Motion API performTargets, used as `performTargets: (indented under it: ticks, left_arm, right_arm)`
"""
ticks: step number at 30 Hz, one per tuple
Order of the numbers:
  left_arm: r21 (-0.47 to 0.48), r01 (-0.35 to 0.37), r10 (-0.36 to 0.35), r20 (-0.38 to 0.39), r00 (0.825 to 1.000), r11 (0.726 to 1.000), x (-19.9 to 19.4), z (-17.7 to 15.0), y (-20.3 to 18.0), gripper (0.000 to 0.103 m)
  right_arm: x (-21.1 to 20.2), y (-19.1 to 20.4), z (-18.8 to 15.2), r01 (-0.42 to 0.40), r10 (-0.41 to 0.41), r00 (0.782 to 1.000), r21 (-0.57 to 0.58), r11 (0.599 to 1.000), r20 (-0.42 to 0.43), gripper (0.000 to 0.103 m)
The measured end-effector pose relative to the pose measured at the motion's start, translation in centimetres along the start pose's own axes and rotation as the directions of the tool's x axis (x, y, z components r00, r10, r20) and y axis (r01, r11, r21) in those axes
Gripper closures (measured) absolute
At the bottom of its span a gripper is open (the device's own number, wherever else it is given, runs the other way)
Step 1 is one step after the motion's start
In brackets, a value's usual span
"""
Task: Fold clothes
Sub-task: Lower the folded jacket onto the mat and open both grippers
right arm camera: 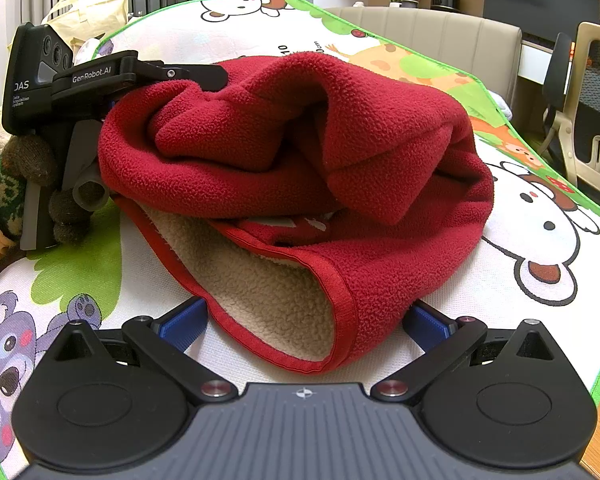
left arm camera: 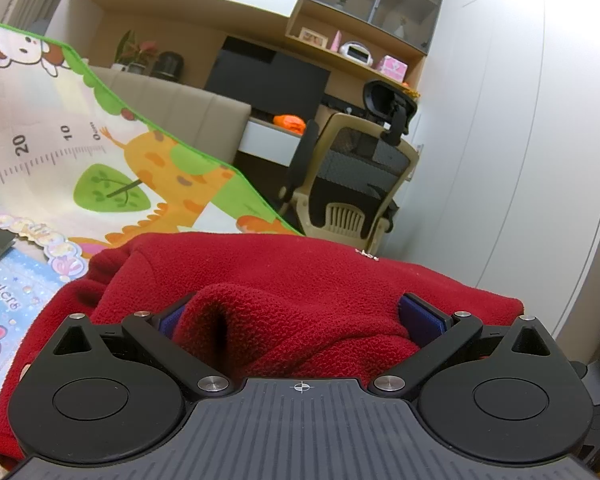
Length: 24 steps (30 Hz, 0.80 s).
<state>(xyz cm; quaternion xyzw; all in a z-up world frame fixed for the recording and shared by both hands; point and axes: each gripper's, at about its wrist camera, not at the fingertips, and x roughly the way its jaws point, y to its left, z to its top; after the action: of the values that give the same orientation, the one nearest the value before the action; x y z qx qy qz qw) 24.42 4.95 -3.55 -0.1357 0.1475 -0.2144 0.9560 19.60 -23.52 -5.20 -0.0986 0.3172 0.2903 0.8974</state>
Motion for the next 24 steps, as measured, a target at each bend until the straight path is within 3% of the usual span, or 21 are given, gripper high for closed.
performTargets:
  ticks: [18, 21, 24]
  left_arm:
    - [-0.041, 0.017, -0.016, 0.022, 1.000, 0.999, -0.8, 0.7, -0.3, 0.000]
    - [-0.167, 0.073, -0.063, 0.064, 0.996, 0.983, -2.7, 1.9, -0.1, 0.000]
    - [-0.307, 0.036, -0.012, 0.078, 0.997, 0.951, -4.2, 3.2, -0.1, 0.000]
  right_arm:
    - [0.1, 0.1, 0.3, 0.000, 0.000, 1.000, 0.001, 1.000, 0.000, 0.000]
    - [0.1, 0.1, 0.4, -0.001, 0.001, 1.000, 0.001, 1.000, 0.000, 0.000]
    - [0.1, 0.1, 0.4, -0.001, 0.001, 1.000, 0.002, 1.000, 0.000, 0.000]
